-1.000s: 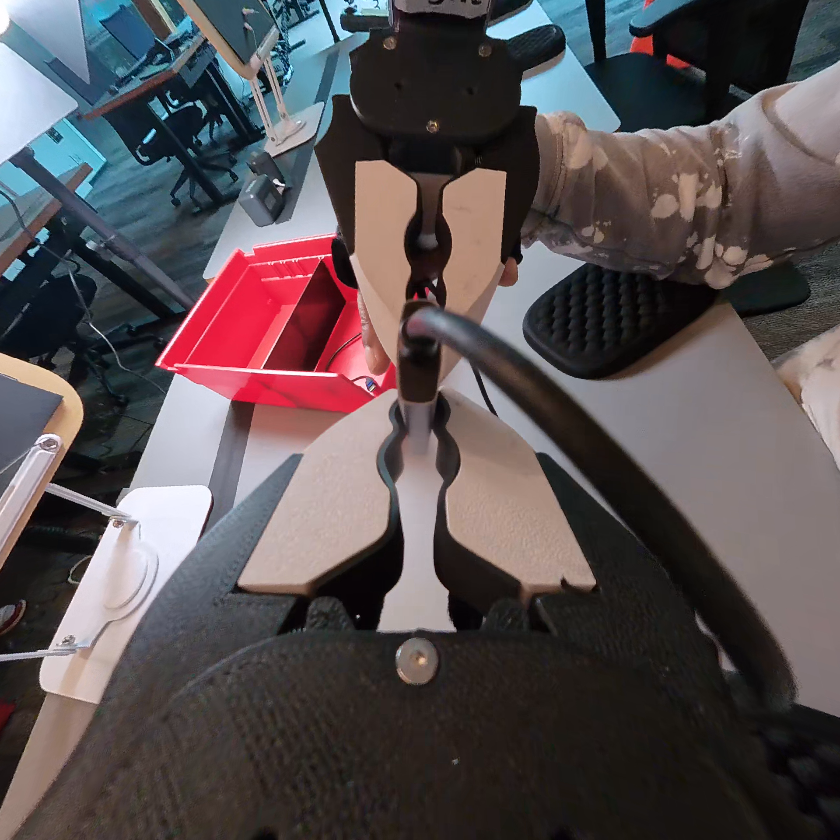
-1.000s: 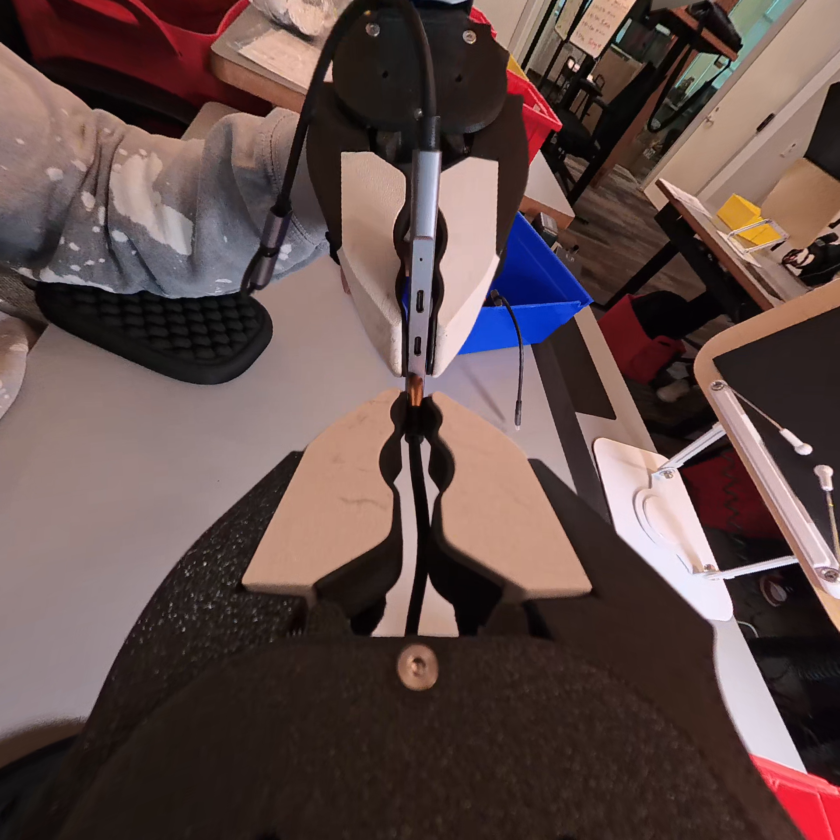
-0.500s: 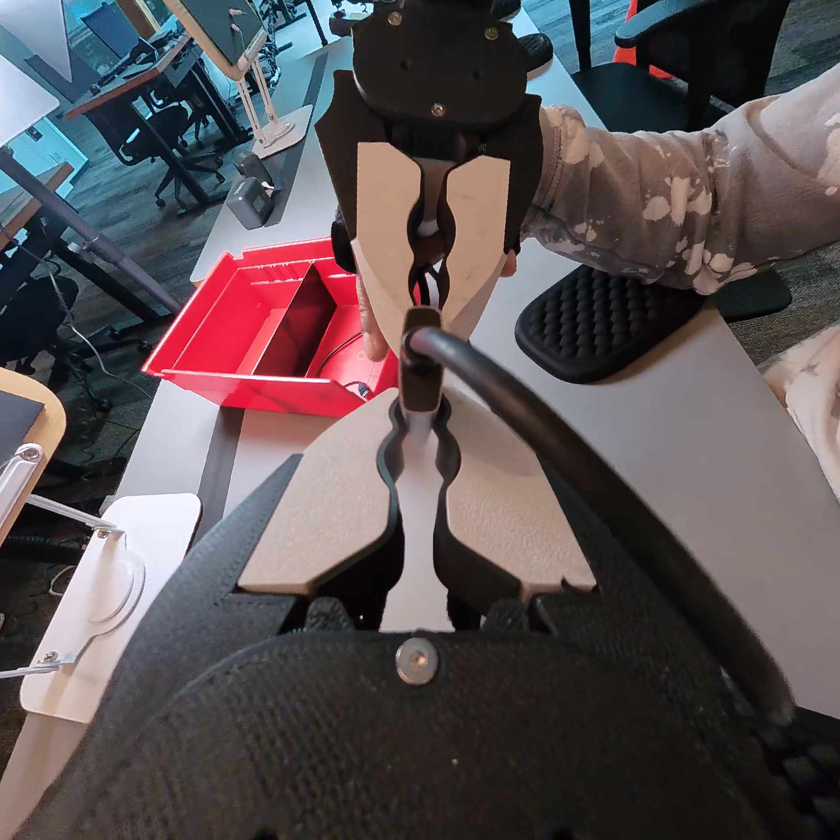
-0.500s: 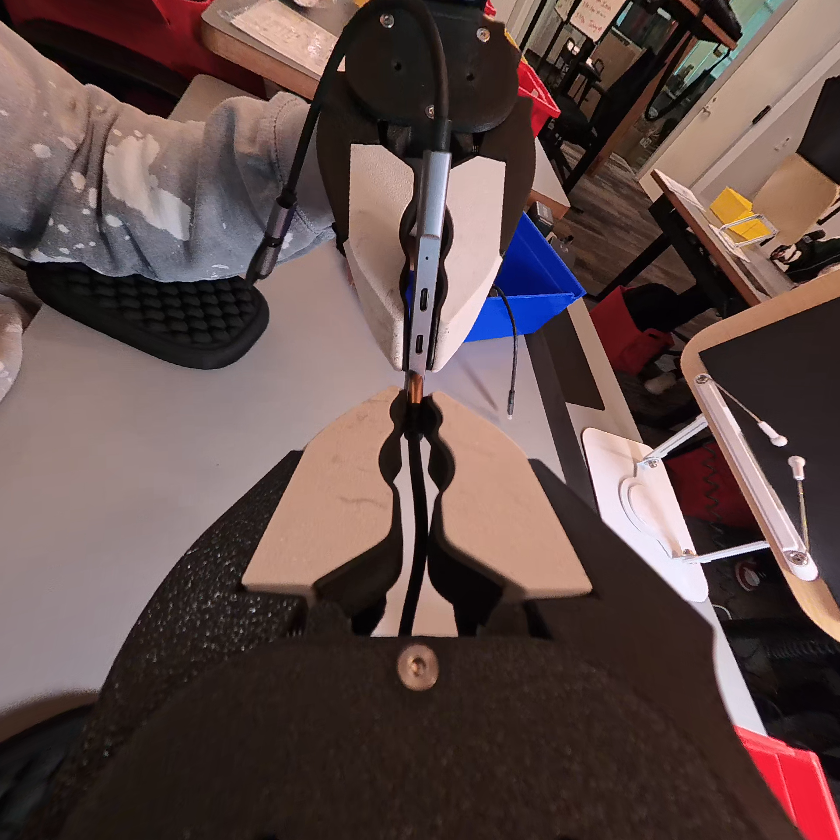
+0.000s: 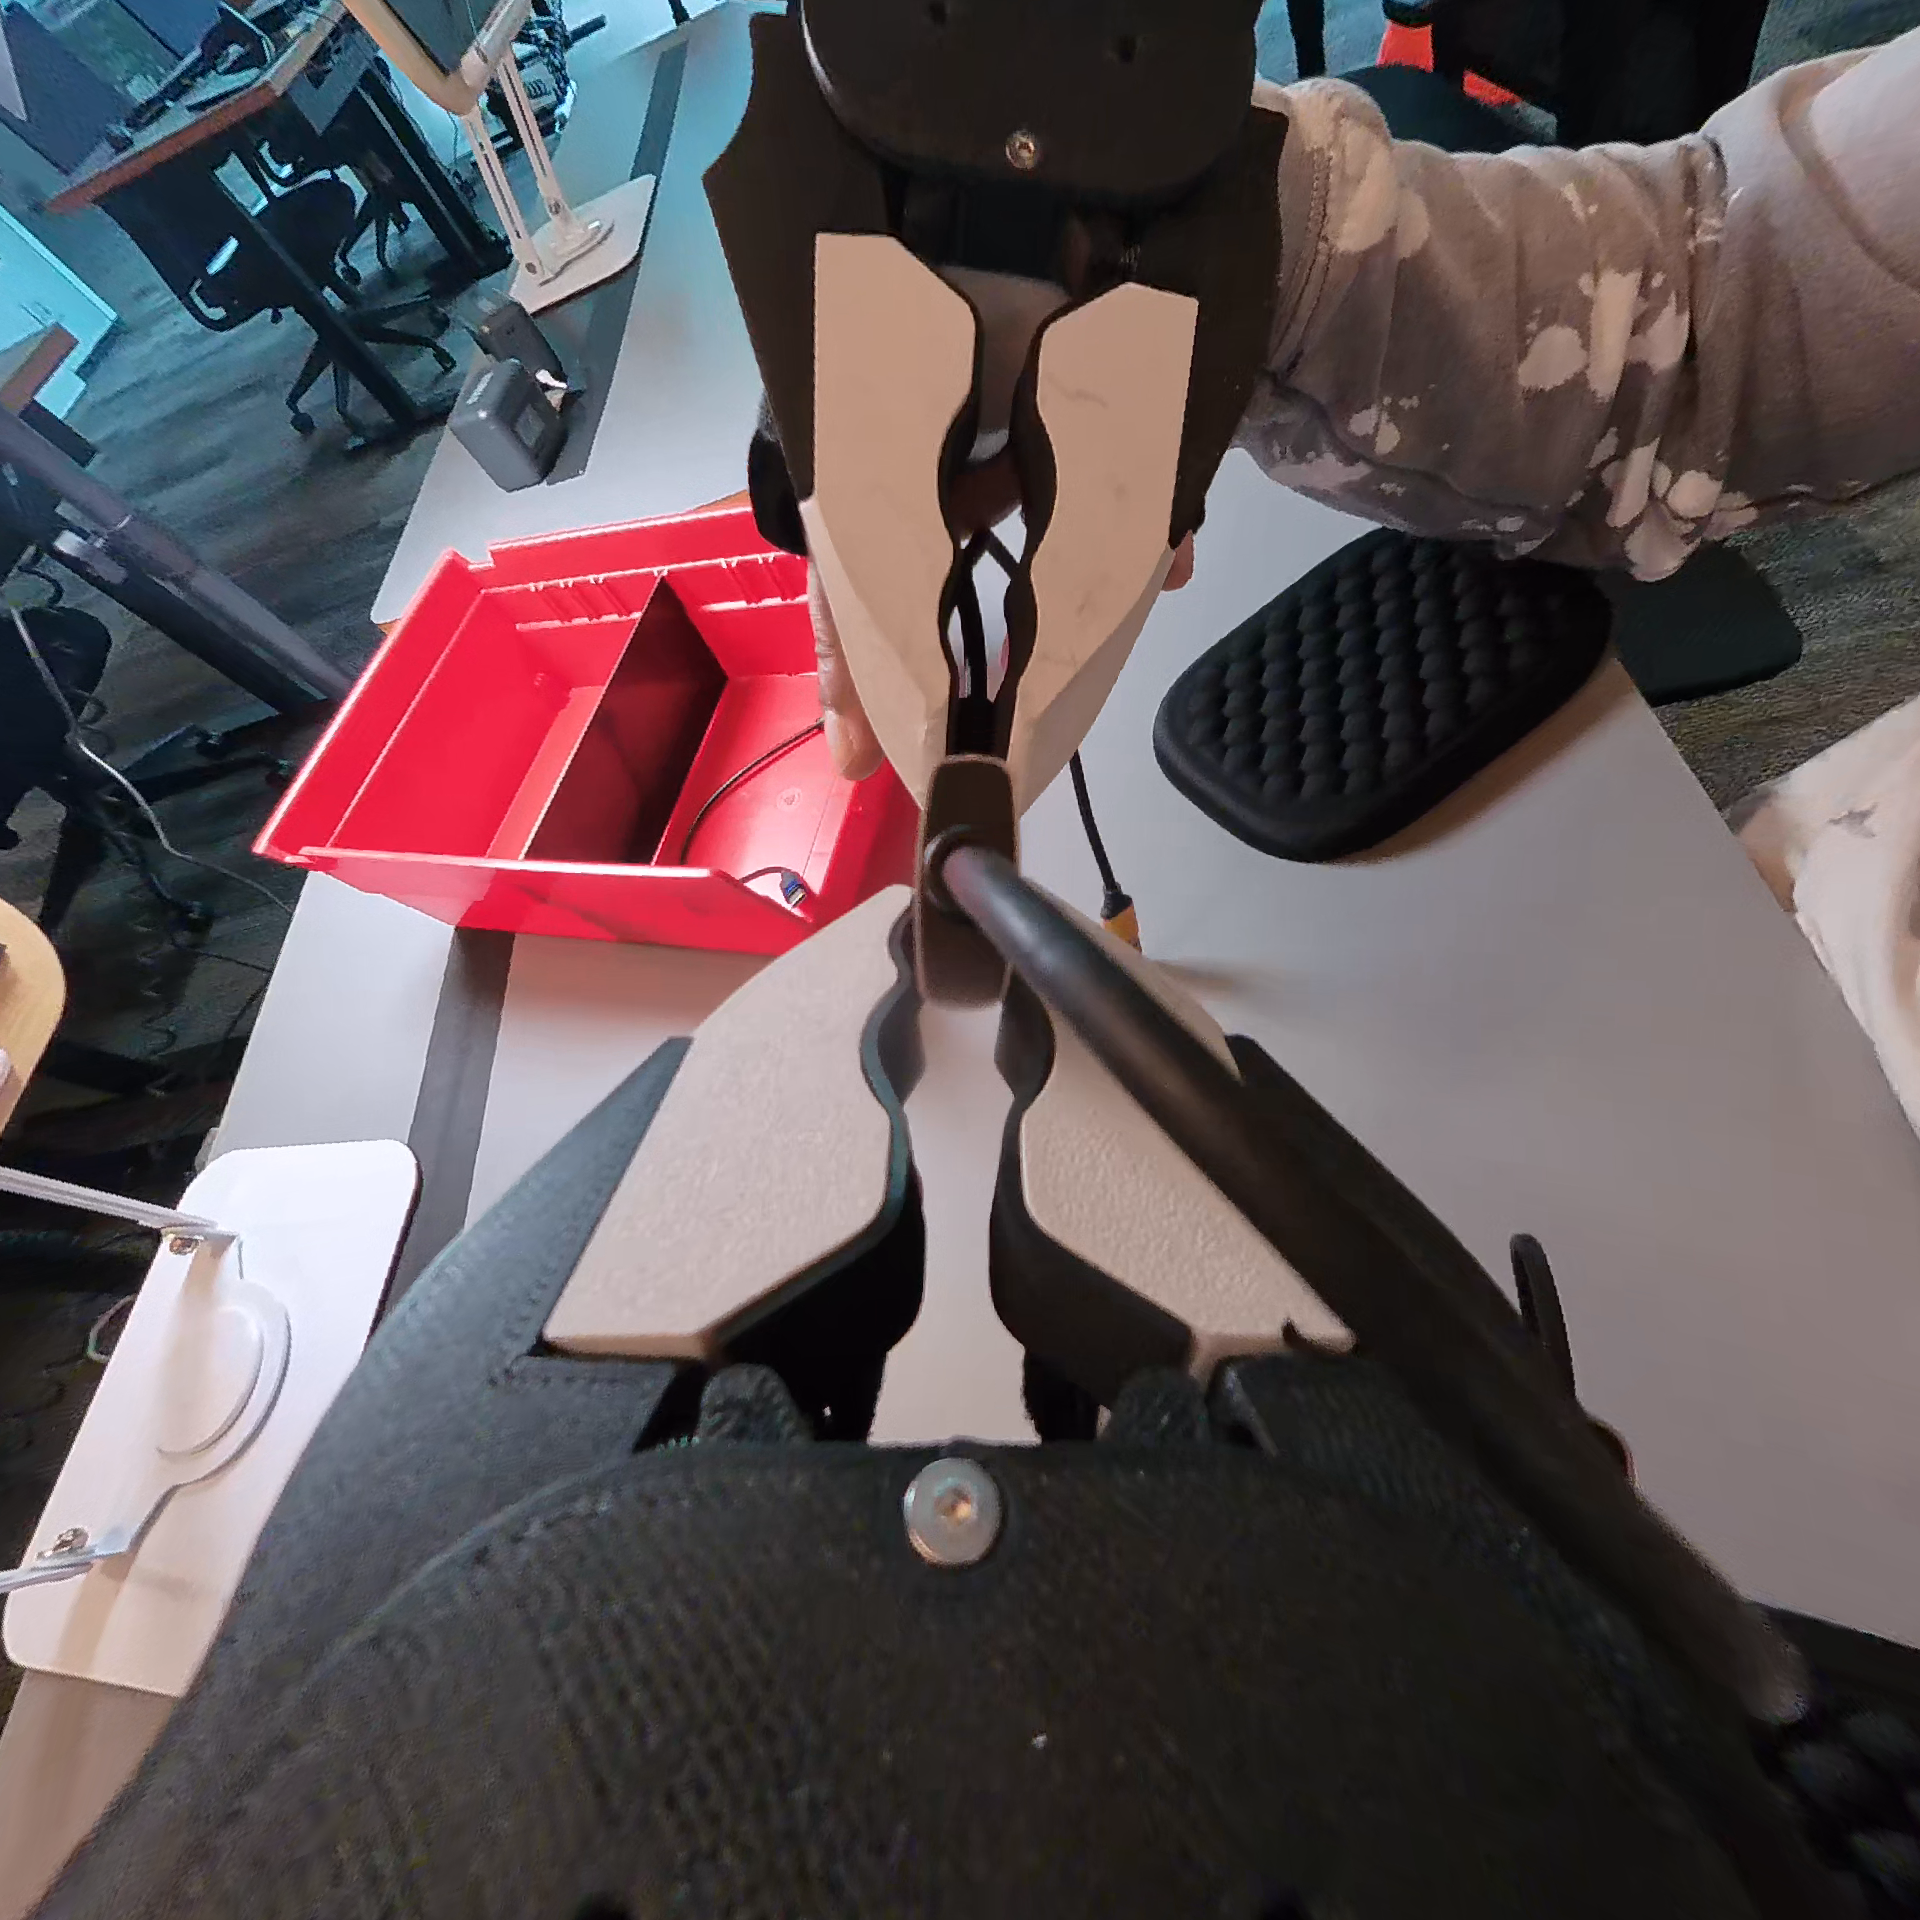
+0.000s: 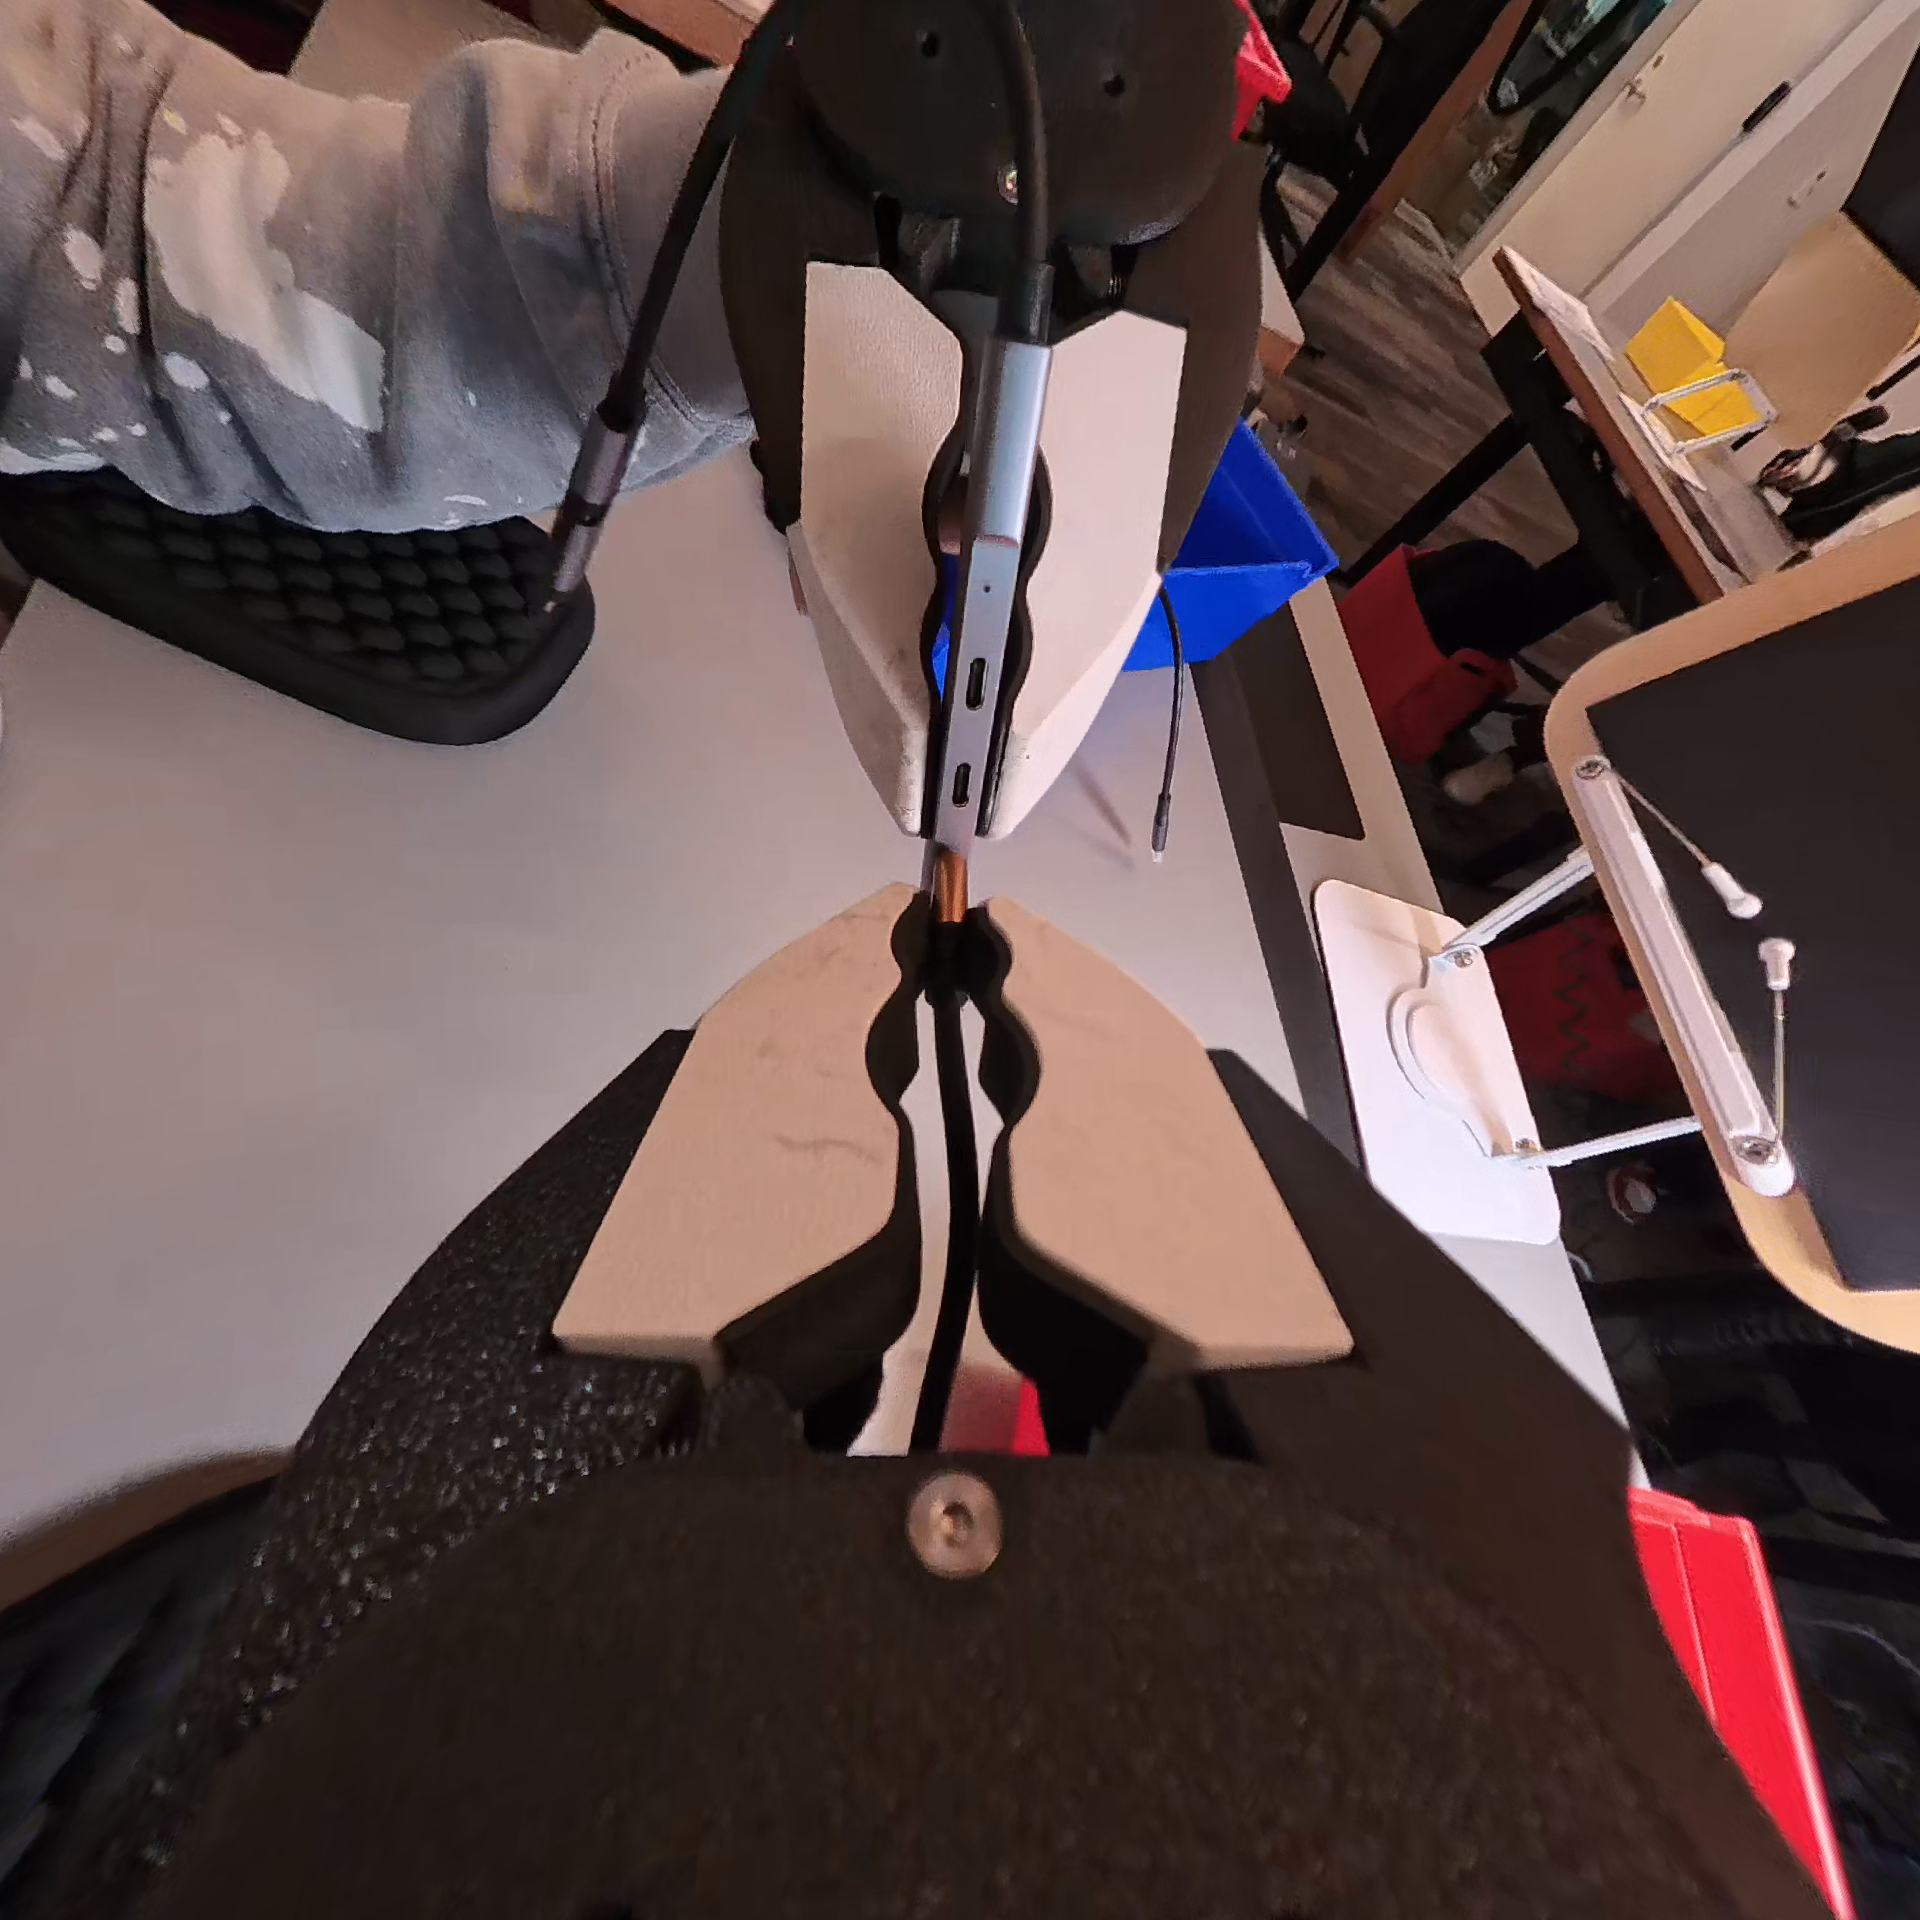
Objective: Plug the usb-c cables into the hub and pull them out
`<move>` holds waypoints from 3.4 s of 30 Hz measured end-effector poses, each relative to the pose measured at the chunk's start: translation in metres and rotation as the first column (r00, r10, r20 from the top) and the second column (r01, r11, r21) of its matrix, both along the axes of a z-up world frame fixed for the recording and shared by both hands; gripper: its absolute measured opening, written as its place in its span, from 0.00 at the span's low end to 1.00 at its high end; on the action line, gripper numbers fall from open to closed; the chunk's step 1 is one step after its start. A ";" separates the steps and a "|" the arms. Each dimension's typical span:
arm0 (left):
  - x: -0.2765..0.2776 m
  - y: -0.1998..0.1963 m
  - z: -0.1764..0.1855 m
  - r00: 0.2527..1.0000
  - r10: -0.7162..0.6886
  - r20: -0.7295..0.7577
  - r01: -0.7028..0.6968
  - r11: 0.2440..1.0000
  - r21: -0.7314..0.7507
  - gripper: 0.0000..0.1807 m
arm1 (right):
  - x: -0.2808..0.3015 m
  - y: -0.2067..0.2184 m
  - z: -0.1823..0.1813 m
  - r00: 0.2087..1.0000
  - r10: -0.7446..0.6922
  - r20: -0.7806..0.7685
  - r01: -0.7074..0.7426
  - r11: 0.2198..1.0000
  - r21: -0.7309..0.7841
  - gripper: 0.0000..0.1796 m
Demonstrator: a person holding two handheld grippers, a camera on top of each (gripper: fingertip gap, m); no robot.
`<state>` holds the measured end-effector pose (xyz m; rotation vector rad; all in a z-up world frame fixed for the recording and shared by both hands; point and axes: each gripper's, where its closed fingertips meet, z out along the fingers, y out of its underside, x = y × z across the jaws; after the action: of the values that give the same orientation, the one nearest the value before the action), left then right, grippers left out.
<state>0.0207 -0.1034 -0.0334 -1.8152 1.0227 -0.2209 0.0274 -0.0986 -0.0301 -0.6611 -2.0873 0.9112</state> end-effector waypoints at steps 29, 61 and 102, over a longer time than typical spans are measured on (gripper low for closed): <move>0.003 -0.014 0.038 0.990 -0.018 0.143 0.000 0.992 0.129 0.06 | -0.013 -0.023 0.030 0.981 0.051 -0.187 -0.100 0.960 -0.260 0.04; -0.091 -0.024 0.043 0.948 0.289 0.136 -0.303 0.948 0.096 0.05 | 0.012 0.253 -0.104 0.752 -0.613 0.242 0.536 0.783 0.315 0.17; -0.143 -0.020 0.077 0.803 0.468 0.369 -0.548 0.823 0.148 0.15 | -0.040 0.351 -0.083 0.564 -0.805 0.184 0.638 0.567 0.521 0.06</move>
<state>-0.1226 -0.1237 0.0437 -1.6851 0.2868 -0.0424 -0.0125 0.2524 -0.1127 -1.4493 -1.9185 -0.1786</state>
